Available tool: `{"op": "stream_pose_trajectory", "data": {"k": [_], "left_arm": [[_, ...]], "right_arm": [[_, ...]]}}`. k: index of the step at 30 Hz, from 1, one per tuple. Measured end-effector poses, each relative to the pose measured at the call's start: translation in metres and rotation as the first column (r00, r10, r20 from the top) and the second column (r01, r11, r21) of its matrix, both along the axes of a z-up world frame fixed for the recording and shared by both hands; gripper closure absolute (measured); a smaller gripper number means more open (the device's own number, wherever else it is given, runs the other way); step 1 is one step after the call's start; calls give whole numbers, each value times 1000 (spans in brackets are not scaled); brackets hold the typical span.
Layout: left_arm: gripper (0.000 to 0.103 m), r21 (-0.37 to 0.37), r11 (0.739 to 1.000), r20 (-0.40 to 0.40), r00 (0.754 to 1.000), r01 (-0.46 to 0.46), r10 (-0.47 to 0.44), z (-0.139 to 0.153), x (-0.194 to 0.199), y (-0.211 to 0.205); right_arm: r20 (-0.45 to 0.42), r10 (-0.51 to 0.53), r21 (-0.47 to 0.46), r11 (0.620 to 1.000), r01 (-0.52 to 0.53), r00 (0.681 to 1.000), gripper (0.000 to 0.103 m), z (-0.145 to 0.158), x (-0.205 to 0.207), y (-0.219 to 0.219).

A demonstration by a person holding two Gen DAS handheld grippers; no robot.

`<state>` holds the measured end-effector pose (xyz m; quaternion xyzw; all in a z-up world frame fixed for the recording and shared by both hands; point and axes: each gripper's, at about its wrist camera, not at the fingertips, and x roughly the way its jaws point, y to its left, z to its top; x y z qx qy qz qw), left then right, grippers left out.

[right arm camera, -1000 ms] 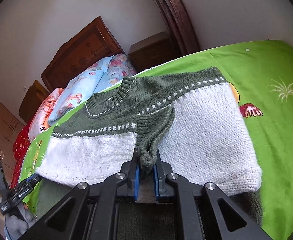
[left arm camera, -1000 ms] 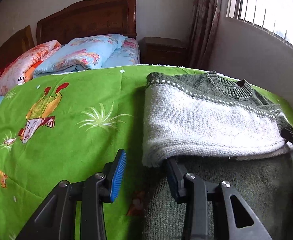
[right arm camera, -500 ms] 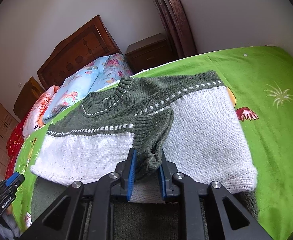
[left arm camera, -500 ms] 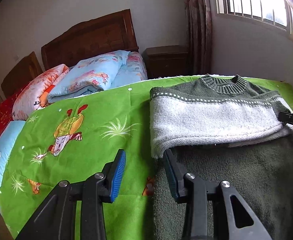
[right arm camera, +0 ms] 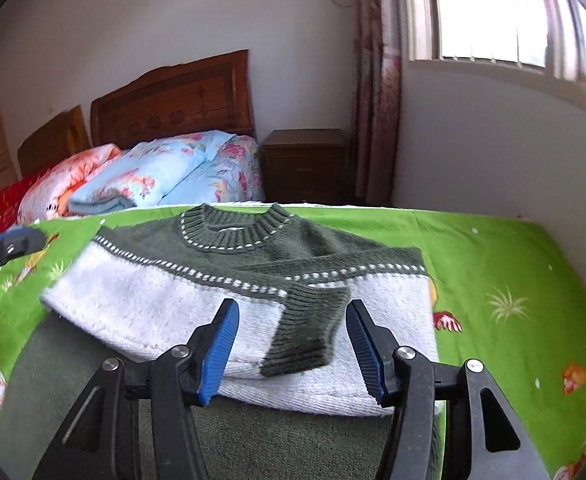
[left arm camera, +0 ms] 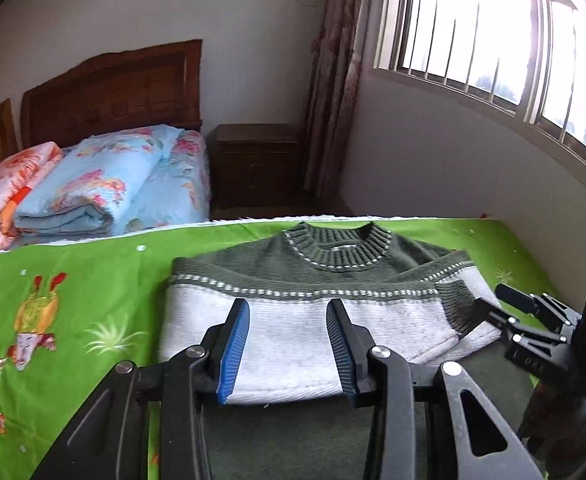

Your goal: Fold small clothes

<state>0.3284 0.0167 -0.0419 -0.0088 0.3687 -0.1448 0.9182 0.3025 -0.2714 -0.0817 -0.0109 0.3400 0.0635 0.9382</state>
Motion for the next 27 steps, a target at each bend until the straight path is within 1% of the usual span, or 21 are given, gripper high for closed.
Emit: {"op": "stream_pose_trajectory", "data": {"k": [2, 4, 5, 6, 7, 8, 9, 10, 11, 12, 14, 16, 17, 18, 19, 21, 23, 24, 25, 27], "left_arm": [[62, 30, 999, -55, 998, 21, -20, -22, 23, -16], [62, 76, 997, -112, 994, -2, 10, -49, 39, -19], [62, 75, 997, -142, 990, -16, 27, -61, 45, -15], [62, 58, 998, -171, 985, -30, 40, -72, 49, -8], [63, 24, 999, -165, 986, -35, 39, -78, 47, -1], [63, -13, 1000, -141, 990, -26, 24, -79, 44, 5], [63, -29, 999, -138, 990, -17, 13, -80, 43, 8], [63, -32, 999, -124, 992, -6, 2, -81, 42, 9], [63, -23, 1000, -104, 995, 5, -7, -83, 40, 9], [63, -14, 1000, -81, 997, 16, -17, -85, 39, 8], [63, -26, 1000, -83, 996, 15, -17, -84, 39, 9], [63, -33, 999, -97, 995, 6, -9, -80, 40, 12], [62, -15, 1000, -112, 994, -13, 11, -76, 38, 13], [62, 8, 999, -121, 992, -36, 36, -70, 34, 14], [62, 17, 999, -109, 993, -49, 50, -60, 26, 17], [62, 11, 999, -43, 999, -32, 33, -36, -2, 27], [62, 42, 999, 14, 1000, -4, 4, -17, -37, 38], [62, 63, 998, 32, 999, 14, -16, -11, -57, 43], [62, 86, 996, 44, 998, 34, -38, -7, -76, 50], [62, 143, 988, 49, 996, 61, -68, -6, -117, 64]], "right_arm": [[-24, 57, -32, 998, -58, 998, 0, -5, 7, 15], [-75, 68, -62, 995, -73, 995, 0, -15, 14, 20], [-103, 64, -71, 995, -71, 993, 0, -22, 17, 18], [-130, 56, -75, 995, -67, 990, 0, -30, 20, 14], [-158, 45, -76, 995, -58, 986, 0, -39, 22, 9], [-170, 41, -61, 997, -52, 985, 0, -45, 24, 2], [-163, 45, -24, 998, -49, 986, 0, -44, 23, -4], [-170, 34, -16, 999, -37, 985, 0, -43, 25, -8], [-174, 15, -33, 999, -21, 985, 0, -45, 27, -10], [-198, 6, -18, 1000, -9, 980, 0, -49, 30, -14], [-215, 3, 46, 999, 7, 977, 0, -49, 34, -25], [-216, -3, 49, 999, 14, 976, 0, -46, 31, -28], [-214, -5, 41, 999, 14, 977, 0, -42, 27, -30], [-205, -7, 36, 999, 15, 979, 0, -34, 19, -32], [-179, -3, 40, 999, 10, 984, 0, -23, 8, -35], [-108, 22, 38, 999, -18, 994, 0, 4, -22, -45], [-41, 49, -26, 998, -50, 998, 0, 26, -61, -54], [-19, 65, -64, 996, -66, 998, 0, 33, -83, -60], [-10, 82, -102, 991, -83, 997, 0, 36, -104, -65], [-17, 107, -200, 974, -108, 994, 0, 32, -147, -76]]}}
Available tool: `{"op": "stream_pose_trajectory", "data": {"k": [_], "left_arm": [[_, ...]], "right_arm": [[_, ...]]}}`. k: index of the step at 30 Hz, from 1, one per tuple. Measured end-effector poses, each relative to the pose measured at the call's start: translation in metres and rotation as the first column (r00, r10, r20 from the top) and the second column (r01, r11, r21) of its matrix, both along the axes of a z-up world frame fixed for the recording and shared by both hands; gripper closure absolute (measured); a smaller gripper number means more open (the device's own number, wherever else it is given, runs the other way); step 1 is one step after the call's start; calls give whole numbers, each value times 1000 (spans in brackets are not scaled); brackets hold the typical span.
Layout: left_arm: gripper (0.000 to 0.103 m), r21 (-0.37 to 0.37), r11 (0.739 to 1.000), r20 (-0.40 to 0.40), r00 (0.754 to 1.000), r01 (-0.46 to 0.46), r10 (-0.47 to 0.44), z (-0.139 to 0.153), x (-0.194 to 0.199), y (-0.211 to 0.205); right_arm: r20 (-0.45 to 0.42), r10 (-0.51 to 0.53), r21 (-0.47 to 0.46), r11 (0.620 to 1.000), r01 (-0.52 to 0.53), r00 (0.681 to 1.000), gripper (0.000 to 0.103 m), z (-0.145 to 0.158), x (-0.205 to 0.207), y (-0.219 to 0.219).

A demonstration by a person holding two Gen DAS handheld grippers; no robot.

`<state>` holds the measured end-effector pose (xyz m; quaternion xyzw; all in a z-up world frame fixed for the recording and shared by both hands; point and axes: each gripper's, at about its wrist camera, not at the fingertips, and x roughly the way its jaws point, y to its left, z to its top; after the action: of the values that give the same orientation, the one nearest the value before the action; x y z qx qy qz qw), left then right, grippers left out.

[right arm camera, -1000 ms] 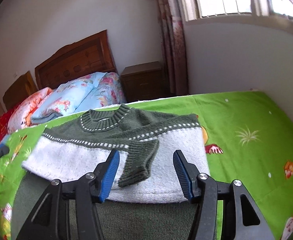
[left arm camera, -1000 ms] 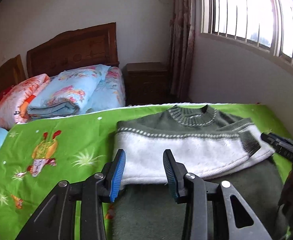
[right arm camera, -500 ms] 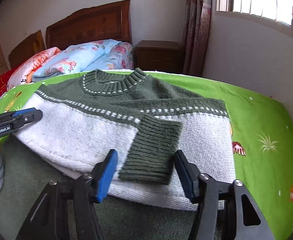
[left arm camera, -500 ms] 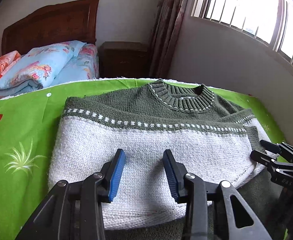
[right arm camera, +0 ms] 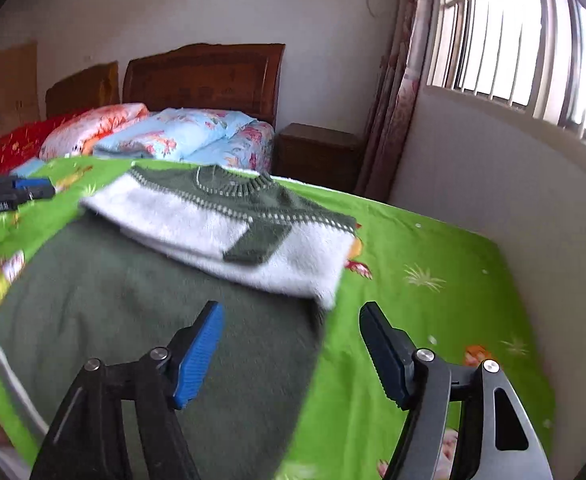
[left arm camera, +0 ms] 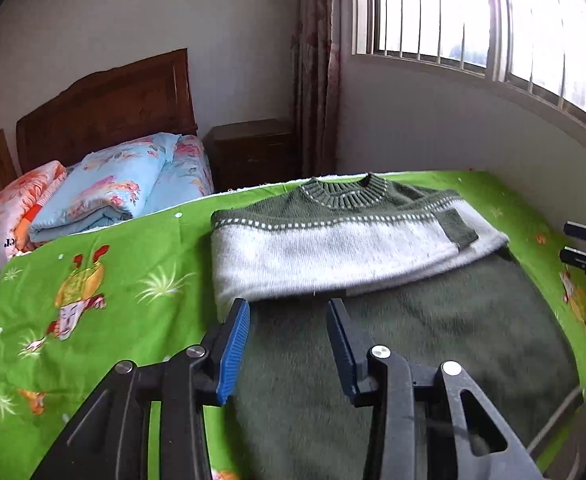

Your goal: Fold small clothes

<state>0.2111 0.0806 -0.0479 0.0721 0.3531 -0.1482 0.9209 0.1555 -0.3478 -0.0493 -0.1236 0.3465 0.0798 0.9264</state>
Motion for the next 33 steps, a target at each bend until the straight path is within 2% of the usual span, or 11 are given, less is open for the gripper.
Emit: {"op": "stream_pose_trajectory", "data": {"k": [3, 6, 9, 10, 16, 20, 23, 29, 31, 33], "left_arm": [[62, 34, 999, -8, 1000, 31, -31, -5, -60, 23], [62, 60, 998, -22, 999, 36, -35, -18, -109, 44], [62, 105, 994, -48, 998, 43, -38, -38, -141, 54], [62, 111, 993, -66, 997, 48, -41, -45, -148, 56], [66, 109, 991, -128, 990, 72, -58, -70, -174, 53], [66, 85, 993, -136, 988, 87, -74, -75, -189, 46], [66, 67, 995, -148, 987, 73, -63, -81, -190, 44], [66, 30, 998, -142, 989, 55, -51, -80, -192, 40], [66, 21, 998, -138, 989, 56, -52, -79, -194, 38], [66, 13, 998, -134, 989, 61, -59, -78, -197, 35]], "right_arm": [[-45, 40, -144, 988, -46, 998, 0, -25, -66, -13], [-101, 85, -239, 965, -108, 991, 0, -57, -124, -18], [-103, 130, -330, 931, -157, 986, 0, -79, -165, -12], [-73, 148, -347, 923, -165, 986, 0, -80, -174, -9], [-58, 223, -354, 907, -229, 973, 0, -83, -177, 6], [-46, 287, -429, 859, -278, 957, 0, -86, -185, 25], [-38, 338, -514, 800, -308, 940, 0, -90, -194, 40], [-38, 466, -731, 590, -343, 884, 0, -106, -210, 72], [-41, 493, -763, 546, -346, 869, 0, -110, -210, 79], [-51, 509, -778, 519, -354, 859, 0, -114, -208, 84]]}}
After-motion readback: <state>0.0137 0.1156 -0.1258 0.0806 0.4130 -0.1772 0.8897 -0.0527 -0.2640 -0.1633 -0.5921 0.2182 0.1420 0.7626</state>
